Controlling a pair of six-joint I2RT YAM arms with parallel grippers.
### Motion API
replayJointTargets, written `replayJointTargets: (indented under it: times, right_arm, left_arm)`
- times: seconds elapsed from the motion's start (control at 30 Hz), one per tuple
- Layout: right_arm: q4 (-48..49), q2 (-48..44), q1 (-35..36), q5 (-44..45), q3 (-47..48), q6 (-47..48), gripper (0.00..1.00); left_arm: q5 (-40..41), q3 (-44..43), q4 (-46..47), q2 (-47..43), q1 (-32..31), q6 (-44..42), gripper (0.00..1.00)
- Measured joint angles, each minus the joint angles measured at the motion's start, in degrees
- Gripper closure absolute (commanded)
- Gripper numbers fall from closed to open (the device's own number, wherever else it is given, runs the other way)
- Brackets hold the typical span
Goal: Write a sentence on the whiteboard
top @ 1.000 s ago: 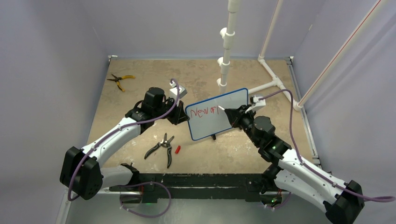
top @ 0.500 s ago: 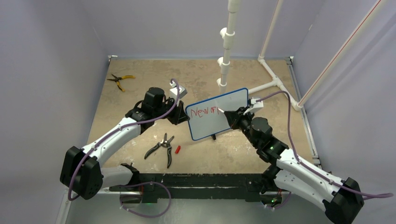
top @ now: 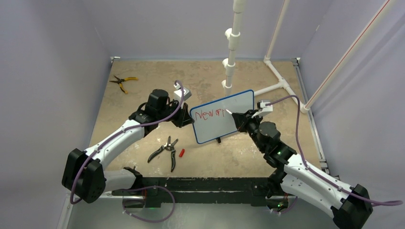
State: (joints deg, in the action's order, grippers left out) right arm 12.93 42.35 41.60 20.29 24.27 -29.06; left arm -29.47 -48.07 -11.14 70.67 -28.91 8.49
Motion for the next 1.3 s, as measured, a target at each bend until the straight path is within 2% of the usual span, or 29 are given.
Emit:
replayJointTargets:
  times: [1.3]
  right_arm:
    - [4.6,2.7,0.0,-1.7,-0.3,-0.1,1.0]
  left_arm:
    - [-0.3,0.0,1.0,0.7,0.0,0.9,1.0]
